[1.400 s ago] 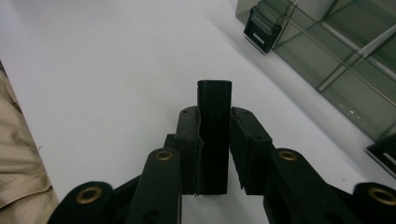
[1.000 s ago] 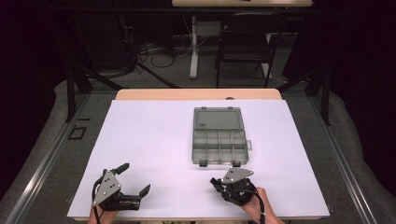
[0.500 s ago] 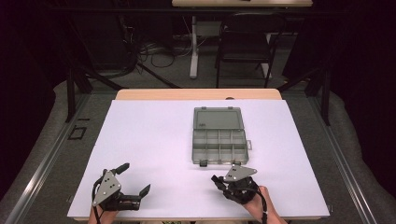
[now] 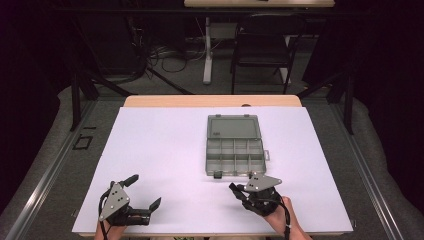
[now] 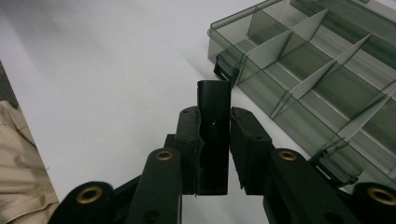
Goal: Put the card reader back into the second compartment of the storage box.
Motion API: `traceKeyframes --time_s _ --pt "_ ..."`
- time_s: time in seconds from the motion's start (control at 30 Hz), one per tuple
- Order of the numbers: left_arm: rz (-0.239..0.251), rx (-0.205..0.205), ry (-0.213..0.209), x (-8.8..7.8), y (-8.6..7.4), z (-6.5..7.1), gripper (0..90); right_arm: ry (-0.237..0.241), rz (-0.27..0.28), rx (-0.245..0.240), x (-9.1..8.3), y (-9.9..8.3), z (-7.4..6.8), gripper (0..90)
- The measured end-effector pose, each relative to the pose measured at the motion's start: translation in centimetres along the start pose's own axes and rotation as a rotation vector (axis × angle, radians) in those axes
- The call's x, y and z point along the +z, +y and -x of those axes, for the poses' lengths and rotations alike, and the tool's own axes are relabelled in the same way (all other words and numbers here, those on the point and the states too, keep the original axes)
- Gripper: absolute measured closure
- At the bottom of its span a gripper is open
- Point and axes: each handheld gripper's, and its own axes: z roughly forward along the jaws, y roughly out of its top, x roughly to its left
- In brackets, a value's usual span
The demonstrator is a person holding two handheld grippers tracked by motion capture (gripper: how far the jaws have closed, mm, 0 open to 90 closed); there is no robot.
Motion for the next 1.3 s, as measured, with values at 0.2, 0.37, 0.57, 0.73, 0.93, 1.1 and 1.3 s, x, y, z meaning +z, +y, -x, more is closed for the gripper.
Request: traceKeyframes --time_s 0.2,0.37,0.57,0.73,0.93,1.1,1.3 --pt "0.002 -0.001 0.002 0.0 0.0 0.0 0.0 -0.009 0.014 -0.004 -0.4 0.3 0.2 73.7" --pt "0.001 0.002 0.002 0.0 0.0 0.0 0.0 -0.015 0.027 -0.003 -0.8 0.6 0.4 73.6" --pt "0.005 0.001 0.005 0.1 0.1 0.0 0.0 -0.022 0.038 -0.002 -1.2 0.9 0.7 73.6" --pt "0.006 0.000 0.006 0.1 0.1 0.0 0.0 -0.029 0.050 -0.009 -1.5 1.2 0.7 73.6" --pt "0.006 0.000 0.007 0.1 0.1 0.0 0.0 -0.039 0.053 -0.009 -1.6 1.5 1.0 73.6" --pt "0.007 0.004 0.008 0.1 0.2 0.0 0.0 -0.047 0.064 -0.011 -1.8 1.9 1.2 73.6" --pt "0.008 0.004 0.007 0.1 0.2 0.0 0.0 -0.055 0.075 -0.013 -2.0 2.5 1.4 73.6"
